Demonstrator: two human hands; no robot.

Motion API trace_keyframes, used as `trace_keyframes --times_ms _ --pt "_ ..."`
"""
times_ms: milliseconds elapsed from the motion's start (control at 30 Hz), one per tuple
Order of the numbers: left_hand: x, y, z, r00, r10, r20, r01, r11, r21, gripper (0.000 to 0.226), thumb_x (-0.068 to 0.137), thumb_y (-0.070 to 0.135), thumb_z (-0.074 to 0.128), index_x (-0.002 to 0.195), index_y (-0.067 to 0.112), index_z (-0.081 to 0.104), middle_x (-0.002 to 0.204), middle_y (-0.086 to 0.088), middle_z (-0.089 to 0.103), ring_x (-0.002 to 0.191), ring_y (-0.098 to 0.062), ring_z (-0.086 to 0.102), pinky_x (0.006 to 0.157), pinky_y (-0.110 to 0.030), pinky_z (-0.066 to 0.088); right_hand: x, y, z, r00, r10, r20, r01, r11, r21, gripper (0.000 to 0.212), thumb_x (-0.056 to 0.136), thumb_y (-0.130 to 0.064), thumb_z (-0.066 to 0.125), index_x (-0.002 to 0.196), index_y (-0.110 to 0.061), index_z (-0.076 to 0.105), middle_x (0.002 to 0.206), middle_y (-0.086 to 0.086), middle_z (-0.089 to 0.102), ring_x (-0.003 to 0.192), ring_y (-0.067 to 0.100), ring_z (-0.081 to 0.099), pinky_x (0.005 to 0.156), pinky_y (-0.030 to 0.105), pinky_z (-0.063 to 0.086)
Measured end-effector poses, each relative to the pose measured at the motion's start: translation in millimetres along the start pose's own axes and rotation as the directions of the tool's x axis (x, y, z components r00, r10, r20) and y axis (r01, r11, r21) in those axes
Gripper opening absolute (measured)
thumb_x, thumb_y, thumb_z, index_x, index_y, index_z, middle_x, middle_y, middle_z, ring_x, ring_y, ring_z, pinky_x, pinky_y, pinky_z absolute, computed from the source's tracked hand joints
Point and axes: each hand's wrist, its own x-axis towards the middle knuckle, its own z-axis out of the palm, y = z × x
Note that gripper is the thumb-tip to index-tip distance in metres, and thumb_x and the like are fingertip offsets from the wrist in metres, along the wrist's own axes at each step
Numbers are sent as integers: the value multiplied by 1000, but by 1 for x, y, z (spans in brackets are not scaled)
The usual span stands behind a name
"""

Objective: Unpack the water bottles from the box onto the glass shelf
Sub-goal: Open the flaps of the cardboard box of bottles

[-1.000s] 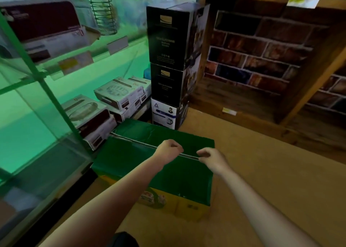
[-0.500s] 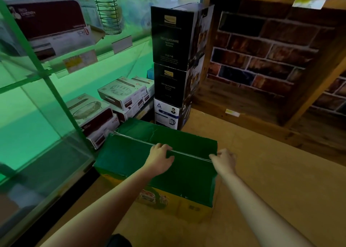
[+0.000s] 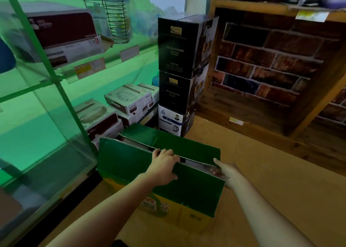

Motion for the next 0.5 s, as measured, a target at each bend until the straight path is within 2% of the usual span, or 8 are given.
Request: trace_keyframes --times_ms 100,167,200,267,400,500 --pt "-3 0 -2 999 35 -8 -36 997 -65 48 78 21 68 122 18 51 126 2 52 127 -21 39 114 -49 6 0 -2 -1 1000 14 25 -14 1000 -21 31 94 -9 55 119 8 52 49 11 60 28 14 54 33 19 40" --pt "-6 2 -2 999 41 -15 -43 996 -76 44 79 17 67 120 15 52 126 1 52 127 -22 37 114 -50 4 -2 -4 -2 999 5 38 -5 1000 12 9 95 -5 51 100 2 55 62 14 61 26 12 54 34 19 41" --pt "-7 2 -2 999 39 -19 -40 996 -74 42 79 16 65 119 15 52 125 1 51 126 -22 37 114 -51 3 -2 -5 -2 1000 -6 22 5 999 50 6 95 -3 50 93 0 54 66 15 60 26 12 54 35 20 41" --pt "-8 5 1 998 51 -48 -54 997 -64 39 80 15 63 117 15 52 122 1 51 123 -22 38 115 -50 2 1 -3 -6 999 -33 -8 34 992 122 11 94 0 48 84 0 52 62 16 60 28 12 55 33 18 41" --pt "-9 6 5 991 95 -90 -102 992 -75 33 79 12 61 111 16 54 115 2 51 119 -21 40 115 -49 0 -2 1 -12 998 -59 -13 61 972 227 19 93 3 46 75 2 51 38 9 59 27 12 55 31 16 41" --pt "-6 10 5 986 124 -111 -133 988 -73 31 80 12 60 110 16 55 112 3 51 119 -20 40 116 -49 -2 -7 -1 -20 996 -79 -43 89 943 320 22 94 6 44 72 1 49 54 16 59 26 12 53 30 15 41"
